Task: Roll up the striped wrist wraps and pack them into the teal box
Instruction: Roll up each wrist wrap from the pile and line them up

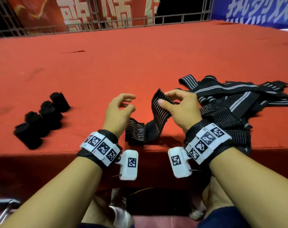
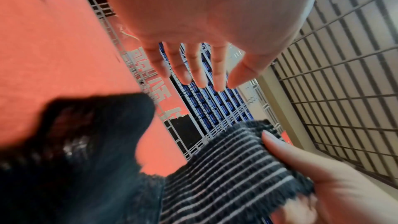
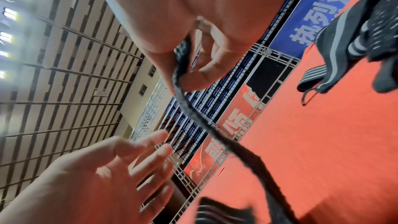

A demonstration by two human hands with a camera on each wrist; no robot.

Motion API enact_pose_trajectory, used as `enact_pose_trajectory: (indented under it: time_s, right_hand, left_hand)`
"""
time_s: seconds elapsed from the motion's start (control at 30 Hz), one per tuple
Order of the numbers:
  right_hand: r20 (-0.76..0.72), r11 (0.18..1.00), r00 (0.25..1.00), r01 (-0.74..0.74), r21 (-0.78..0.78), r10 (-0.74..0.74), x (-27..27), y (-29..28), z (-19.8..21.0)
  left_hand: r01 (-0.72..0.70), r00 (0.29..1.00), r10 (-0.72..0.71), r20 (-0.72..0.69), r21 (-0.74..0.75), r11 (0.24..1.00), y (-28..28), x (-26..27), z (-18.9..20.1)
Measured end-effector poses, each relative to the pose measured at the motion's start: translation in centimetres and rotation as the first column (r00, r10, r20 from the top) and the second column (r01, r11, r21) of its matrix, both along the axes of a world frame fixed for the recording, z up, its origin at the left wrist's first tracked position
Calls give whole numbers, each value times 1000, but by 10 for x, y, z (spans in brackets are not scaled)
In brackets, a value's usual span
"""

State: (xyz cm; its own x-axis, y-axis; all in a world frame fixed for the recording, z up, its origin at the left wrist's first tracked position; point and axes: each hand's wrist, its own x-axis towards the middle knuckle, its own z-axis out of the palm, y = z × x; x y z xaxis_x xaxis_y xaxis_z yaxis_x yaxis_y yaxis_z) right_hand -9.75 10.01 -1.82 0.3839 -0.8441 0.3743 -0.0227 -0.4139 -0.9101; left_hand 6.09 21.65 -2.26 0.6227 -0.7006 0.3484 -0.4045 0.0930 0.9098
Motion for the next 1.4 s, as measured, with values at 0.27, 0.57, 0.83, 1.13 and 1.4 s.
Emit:
enact_pose_trajectory:
  time_s: [0.27, 0.57, 0.83, 1.13, 1.4]
  right_hand:
    - [273, 917, 916, -350, 192, 293, 12, 44, 41]
    - [147, 968, 963, -205, -142, 225, 6, 47, 88]
    - [270, 920, 880, -362, -149, 390, -10, 75, 142]
    - [155, 954, 946, -294, 55, 283, 4, 52, 103]
    - [-73, 990, 990, -119, 77, 125, 37, -14, 22]
  left_hand:
    - [293, 955, -286, 77, -97, 951, 16, -21, 28]
    - [301, 953, -303, 29, -230, 925, 36, -20, 85]
    - [379, 919, -391, 41, -360, 853, 56, -31, 140]
    - [337, 890, -378, -254, -190, 922, 34, -17, 98]
    - [160, 981, -150, -123, 77, 984, -14, 19, 33]
